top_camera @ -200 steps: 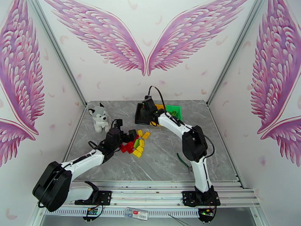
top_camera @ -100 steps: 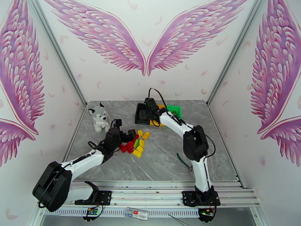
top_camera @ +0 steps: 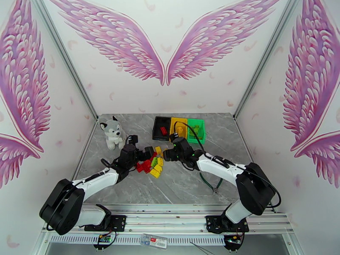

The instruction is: Sort the legos into containers by color

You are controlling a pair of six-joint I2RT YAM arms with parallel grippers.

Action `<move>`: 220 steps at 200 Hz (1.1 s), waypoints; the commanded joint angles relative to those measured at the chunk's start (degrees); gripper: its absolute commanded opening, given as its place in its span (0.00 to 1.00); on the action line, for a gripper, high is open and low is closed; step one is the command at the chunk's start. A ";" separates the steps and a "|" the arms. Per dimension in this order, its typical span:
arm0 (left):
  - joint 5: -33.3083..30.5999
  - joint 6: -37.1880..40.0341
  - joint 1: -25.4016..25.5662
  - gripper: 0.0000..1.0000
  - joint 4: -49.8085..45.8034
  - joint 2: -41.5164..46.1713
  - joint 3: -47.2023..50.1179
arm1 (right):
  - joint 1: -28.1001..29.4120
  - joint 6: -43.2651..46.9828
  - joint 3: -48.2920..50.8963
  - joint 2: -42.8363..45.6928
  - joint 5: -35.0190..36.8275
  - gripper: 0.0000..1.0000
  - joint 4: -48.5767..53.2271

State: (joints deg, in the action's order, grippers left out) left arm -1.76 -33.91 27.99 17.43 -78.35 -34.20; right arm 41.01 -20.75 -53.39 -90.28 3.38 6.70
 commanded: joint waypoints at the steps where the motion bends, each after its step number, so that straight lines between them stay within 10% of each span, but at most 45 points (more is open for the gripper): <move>1: 1.80 -1.64 -0.92 0.99 1.19 -1.81 0.42 | 5.33 -0.08 5.21 1.71 -1.14 0.79 -5.18; 89: 6.13 -5.75 -5.43 0.99 4.70 -3.29 2.44 | 16.30 0.05 6.79 -7.01 0.75 0.73 -9.70; 220: 7.03 -6.50 -6.55 0.99 5.07 -2.94 2.99 | 16.93 1.57 -7.23 -20.76 7.66 0.59 -1.92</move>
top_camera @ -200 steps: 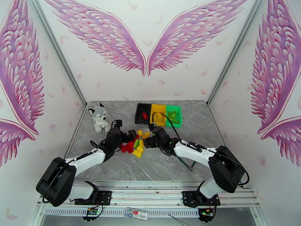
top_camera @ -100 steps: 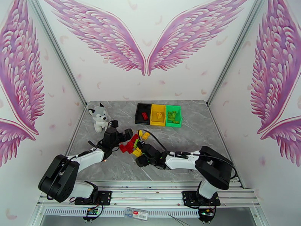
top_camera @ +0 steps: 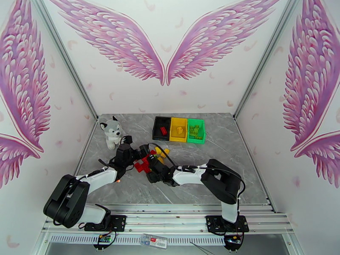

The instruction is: Sort the legos into containers by color

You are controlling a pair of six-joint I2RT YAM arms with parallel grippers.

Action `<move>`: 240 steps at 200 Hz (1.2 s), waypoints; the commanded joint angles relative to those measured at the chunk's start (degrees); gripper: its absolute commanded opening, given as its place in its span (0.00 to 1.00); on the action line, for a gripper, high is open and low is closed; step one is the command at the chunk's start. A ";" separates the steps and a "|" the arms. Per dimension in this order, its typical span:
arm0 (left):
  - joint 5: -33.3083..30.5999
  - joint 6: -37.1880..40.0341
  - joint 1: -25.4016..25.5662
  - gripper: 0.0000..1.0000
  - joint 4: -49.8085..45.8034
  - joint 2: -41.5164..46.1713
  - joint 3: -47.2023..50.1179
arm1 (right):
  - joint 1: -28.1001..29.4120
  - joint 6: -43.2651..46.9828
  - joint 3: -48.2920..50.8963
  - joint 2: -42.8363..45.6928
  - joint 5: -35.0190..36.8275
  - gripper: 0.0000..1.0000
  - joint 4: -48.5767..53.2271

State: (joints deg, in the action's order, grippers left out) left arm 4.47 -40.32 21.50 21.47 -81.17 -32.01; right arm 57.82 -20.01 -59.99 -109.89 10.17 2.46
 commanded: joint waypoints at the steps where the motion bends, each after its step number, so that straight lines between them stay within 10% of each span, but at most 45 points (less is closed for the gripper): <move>1: 0.80 -0.11 -0.05 0.99 1.03 -0.13 0.81 | 0.11 0.84 -0.56 -1.09 0.88 0.59 2.31; 65: 1.22 -0.32 -0.14 0.99 1.64 -0.12 1.10 | -0.03 0.08 6.67 7.42 1.94 0.30 -0.26; 151: 1.51 5.23 7.05 0.99 -2.04 -3.64 -4.61 | -12.61 -3.39 12.54 23.81 5.03 0.25 1.52; 240: -7.46 15.34 18.51 0.97 -9.71 -3.98 -11.18 | -32.46 -5.83 -18.26 5.67 -1.18 0.26 12.64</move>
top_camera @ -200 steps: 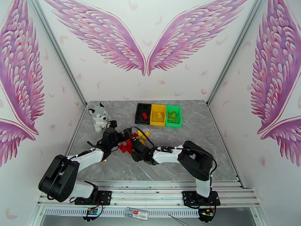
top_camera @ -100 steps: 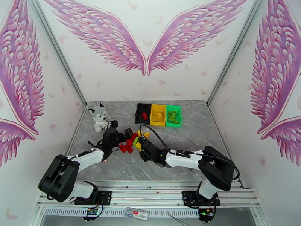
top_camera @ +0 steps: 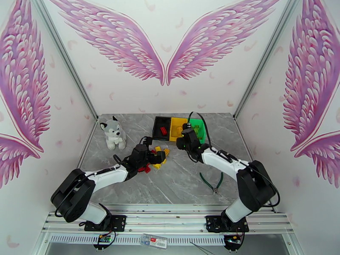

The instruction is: Sort the legos into containers by color

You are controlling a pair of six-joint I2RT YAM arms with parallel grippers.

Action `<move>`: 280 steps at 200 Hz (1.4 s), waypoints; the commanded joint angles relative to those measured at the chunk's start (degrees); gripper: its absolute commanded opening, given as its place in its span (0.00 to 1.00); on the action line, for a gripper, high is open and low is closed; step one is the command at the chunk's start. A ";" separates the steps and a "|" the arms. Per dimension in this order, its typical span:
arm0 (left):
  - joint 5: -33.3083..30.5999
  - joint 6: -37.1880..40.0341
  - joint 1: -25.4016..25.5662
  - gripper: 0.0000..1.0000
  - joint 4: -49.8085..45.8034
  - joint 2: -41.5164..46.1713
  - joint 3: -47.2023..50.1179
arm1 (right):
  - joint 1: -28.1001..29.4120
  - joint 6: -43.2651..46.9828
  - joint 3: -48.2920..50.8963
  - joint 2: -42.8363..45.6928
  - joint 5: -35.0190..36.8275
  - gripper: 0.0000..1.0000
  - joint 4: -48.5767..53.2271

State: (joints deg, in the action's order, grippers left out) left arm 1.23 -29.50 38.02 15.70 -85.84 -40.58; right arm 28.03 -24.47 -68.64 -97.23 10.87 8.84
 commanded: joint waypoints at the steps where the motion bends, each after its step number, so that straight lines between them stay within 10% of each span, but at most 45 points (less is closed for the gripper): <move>1: -4.35 4.62 2.07 0.97 -4.02 0.73 -2.60 | -2.74 -1.37 -10.12 -7.35 -1.89 0.26 6.44; 81: -11.18 8.93 5.79 0.99 -4.98 4.54 -1.97 | -6.15 3.98 -35.42 -22.98 -3.65 0.66 18.88; 181: -9.86 4.67 -0.01 0.99 -3.53 6.56 0.91 | 1.16 4.17 -0.24 2.16 -8.74 0.76 0.95; 280: 2.90 -8.99 -14.77 0.99 5.63 3.74 7.84 | 20.00 6.46 20.76 5.33 -9.62 0.81 -11.70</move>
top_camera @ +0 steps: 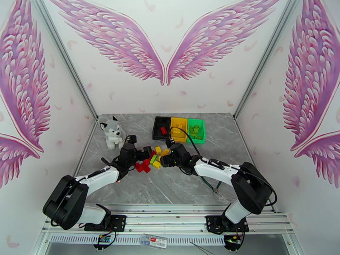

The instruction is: Sort the legos into containers by color

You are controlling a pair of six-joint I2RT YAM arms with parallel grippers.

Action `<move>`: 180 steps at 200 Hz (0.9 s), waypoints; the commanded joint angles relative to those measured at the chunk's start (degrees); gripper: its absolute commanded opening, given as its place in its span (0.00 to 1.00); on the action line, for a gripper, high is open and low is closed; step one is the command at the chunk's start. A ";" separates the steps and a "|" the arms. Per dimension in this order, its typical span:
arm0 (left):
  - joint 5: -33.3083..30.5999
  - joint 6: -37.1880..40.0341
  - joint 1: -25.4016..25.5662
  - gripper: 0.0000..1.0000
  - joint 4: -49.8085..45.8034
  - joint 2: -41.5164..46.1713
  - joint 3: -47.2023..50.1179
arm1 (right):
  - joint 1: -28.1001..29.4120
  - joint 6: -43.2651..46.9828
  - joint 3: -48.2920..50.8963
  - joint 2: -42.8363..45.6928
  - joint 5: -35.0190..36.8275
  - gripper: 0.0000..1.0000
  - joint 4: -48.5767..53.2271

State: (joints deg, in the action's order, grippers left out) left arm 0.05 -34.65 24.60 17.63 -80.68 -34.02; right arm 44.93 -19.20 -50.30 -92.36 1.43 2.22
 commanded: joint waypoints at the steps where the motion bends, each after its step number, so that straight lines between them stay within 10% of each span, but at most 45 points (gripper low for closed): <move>1: 4.12 -3.88 -1.46 0.99 3.80 -1.50 1.26 | 3.22 1.19 2.50 0.26 -0.10 0.81 -5.14; 180: 7.23 -6.54 -3.61 0.99 6.63 -2.90 2.37 | 5.72 2.30 -12.20 -19.59 10.83 0.65 0.69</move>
State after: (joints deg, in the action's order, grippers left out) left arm 6.44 -40.82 21.26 23.53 -83.70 -32.21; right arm 51.81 -17.43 -59.16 -109.91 10.37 -0.10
